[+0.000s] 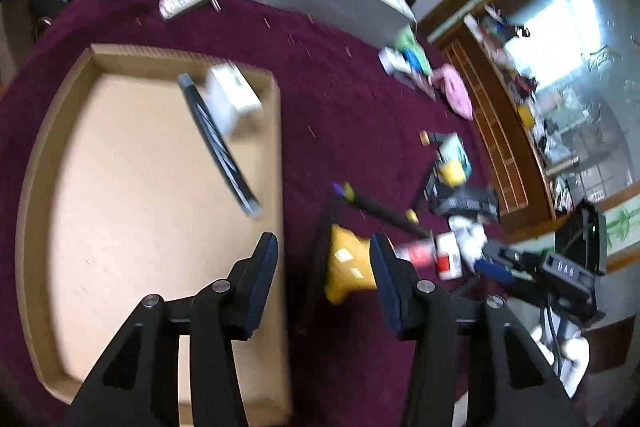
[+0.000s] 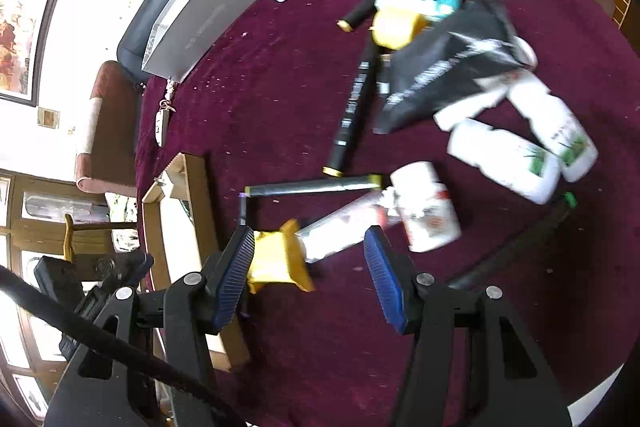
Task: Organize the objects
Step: 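Grasp the yellow packet with the left tool, then lift the yellow packet with the left tool while the right tool grasps another black marker, then carry the packet with the left tool while the right tool carries the marker into the tray, then open the left tool to drop the packet while the right tool releases the marker, then grasp the boxed red number candle with the left tool while the right tool grasps a white pill bottle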
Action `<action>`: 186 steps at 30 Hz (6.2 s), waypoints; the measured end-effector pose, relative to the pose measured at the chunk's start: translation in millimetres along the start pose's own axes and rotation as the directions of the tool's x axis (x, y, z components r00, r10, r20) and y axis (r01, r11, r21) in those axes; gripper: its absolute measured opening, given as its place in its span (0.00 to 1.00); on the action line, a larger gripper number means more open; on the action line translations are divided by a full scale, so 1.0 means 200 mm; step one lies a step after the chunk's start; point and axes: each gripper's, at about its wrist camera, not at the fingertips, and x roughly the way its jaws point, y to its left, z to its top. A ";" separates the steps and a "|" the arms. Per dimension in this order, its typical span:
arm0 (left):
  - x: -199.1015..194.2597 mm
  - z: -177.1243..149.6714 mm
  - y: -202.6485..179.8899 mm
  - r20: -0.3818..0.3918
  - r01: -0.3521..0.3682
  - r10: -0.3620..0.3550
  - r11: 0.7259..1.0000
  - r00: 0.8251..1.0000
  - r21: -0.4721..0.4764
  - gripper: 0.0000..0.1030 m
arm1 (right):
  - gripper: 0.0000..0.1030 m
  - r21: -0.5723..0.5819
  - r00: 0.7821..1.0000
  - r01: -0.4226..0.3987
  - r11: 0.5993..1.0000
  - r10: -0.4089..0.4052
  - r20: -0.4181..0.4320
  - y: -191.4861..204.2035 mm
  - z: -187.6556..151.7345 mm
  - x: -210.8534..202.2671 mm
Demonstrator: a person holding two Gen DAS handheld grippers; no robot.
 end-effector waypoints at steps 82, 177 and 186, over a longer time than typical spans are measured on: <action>-0.35 -0.40 0.05 0.170 -0.164 0.165 0.986 0.972 -0.017 0.37 | 0.58 -0.443 0.972 0.037 0.896 -0.136 -0.193 0.57 -0.19 0.57; 0.16 -0.18 0.30 0.166 -0.434 0.422 0.900 0.891 0.043 0.43 | 0.32 -0.180 0.997 -0.063 0.982 0.052 -0.061 0.14 0.02 0.04; -0.18 -0.35 0.10 0.271 -0.363 0.364 0.930 0.891 -0.056 0.43 | 0.42 -0.079 1.000 -0.024 0.997 0.024 -0.009 -0.30 0.07 -0.17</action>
